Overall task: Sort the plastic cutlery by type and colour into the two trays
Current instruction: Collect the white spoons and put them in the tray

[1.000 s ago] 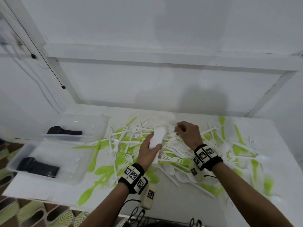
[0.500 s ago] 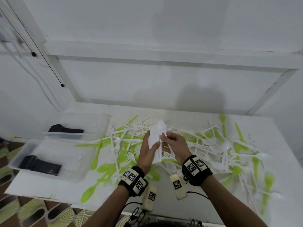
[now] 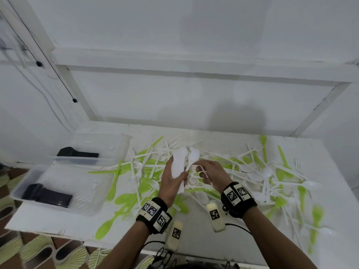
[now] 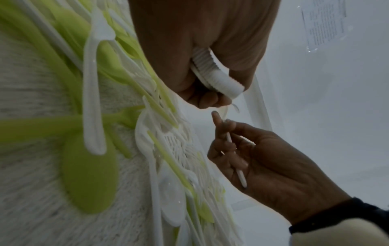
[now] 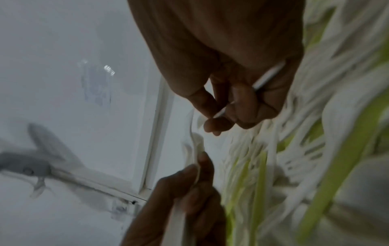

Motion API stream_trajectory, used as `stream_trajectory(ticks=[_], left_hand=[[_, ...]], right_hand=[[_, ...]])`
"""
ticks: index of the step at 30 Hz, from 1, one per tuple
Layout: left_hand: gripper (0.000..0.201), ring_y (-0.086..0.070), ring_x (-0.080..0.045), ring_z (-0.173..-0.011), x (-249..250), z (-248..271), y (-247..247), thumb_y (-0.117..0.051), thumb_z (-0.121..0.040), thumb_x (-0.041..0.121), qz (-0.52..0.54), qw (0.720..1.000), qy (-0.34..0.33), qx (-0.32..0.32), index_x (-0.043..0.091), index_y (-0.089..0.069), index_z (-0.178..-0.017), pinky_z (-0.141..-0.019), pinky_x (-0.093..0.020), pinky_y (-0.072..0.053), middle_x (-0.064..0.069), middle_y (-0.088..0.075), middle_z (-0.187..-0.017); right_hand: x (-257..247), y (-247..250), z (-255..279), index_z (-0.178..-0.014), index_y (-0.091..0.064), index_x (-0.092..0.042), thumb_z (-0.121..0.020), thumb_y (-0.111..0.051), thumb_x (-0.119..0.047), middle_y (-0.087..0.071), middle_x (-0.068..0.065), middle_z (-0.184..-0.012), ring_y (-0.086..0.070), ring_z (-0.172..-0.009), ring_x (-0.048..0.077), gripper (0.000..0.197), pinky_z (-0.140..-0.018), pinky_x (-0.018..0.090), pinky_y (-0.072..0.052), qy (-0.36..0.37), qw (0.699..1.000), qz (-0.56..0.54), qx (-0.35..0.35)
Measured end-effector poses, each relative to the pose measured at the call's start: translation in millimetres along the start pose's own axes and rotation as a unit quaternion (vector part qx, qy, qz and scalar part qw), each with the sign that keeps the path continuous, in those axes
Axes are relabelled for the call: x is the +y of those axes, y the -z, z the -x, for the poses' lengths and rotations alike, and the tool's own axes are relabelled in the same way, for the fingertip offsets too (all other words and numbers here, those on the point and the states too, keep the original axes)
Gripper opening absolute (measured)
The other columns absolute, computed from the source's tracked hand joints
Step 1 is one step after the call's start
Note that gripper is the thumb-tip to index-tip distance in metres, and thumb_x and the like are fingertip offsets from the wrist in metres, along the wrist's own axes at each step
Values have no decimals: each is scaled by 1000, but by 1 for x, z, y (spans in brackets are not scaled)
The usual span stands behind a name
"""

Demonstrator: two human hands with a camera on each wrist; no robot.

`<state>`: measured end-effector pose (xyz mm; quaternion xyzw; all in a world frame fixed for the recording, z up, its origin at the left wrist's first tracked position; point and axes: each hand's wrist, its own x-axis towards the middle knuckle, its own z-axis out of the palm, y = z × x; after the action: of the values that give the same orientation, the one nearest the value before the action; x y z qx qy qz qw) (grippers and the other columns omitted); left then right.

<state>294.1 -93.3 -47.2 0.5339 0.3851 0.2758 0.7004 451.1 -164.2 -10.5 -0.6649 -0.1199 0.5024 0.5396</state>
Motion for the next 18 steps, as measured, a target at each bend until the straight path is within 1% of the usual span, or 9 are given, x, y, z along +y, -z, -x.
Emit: stream_trajectory(ticks=[1,3,6,8,10,12,15,17,18], left_hand=[[77,-58,-43,-119,-6,-3,4,-81,-79,32,-15,1000,1,10,47,-45,-145,-98,-54,-54,-10,-58,-140],[79,-59,-39,-121,-7,-3,7,-81,-79,32,-31,1000,1,4,47,-43,-146,-99,-58,-53,-6,-59,-141],[78,-65,-29,-79,-1,3,1,-74,-88,7,0,1000,-13,21,34,-37,-152,-70,-41,-57,-19,-68,-118],[77,-66,-30,-67,-2,4,-1,-68,-91,-4,23,999,-16,33,28,-36,-153,-63,-37,-56,-22,-68,-112],[79,-74,-34,-74,0,7,-4,-67,-91,-6,33,998,-14,48,30,-34,-154,-69,-38,-60,-16,-64,-127],[83,-77,-32,-82,0,6,-4,-67,-91,-5,18,998,-20,50,31,-31,-156,-75,-37,-62,-6,-53,-143],[86,-72,-10,-103,3,8,-2,-74,-88,4,-22,997,-46,61,35,-31,-156,-81,-28,-61,7,-42,-153],[86,-62,-14,-123,3,8,1,-80,-84,17,-47,996,-52,56,45,-34,-152,-92,-41,-59,9,-44,-154],[86,-62,-15,-122,4,10,1,-81,-84,21,-55,996,-53,52,45,-34,-152,-93,-46,-59,8,-46,-152]], right_hand=[[1,3,-2,-98,-75,-8,-97,-64,-21,-59,1,-75,-39,-55,11,17,-45,22,-25,11,999,39,15],[6,4,-5,-97,-75,-11,-97,-64,-24,-61,-2,-78,-42,-59,10,17,-47,24,-29,46,993,89,62],[14,-4,-7,-108,-75,-17,-101,-56,-25,-60,-9,-78,-46,-63,7,21,-51,25,-34,81,988,34,129],[17,-14,-1,-107,-77,-24,-102,-54,-29,-55,-7,-77,-43,-63,9,24,-52,25,-35,83,989,16,119],[24,-23,2,-97,-76,-31,-101,-57,-28,-58,-6,-77,-48,-64,8,20,-53,26,-40,109,987,50,103],[29,-27,4,-92,-74,-35,-99,-63,-30,-66,-9,-80,-57,-72,8,15,-62,29,-47,136,982,73,107],[28,-30,4,-106,-76,-17,-93,-72,-22,-73,1,-93,-66,-74,11,14,-63,25,-52,117,986,9,120],[26,-32,7,-105,-75,-8,-89,-76,-11,-75,10,-97,-74,-77,18,16,-64,29,-59,116,984,-52,124],[25,-33,9,-102,-75,-7,-88,-76,-7,-76,13,-96,-76,-80,22,14,-68,34,-63,128,983,-64,119]])
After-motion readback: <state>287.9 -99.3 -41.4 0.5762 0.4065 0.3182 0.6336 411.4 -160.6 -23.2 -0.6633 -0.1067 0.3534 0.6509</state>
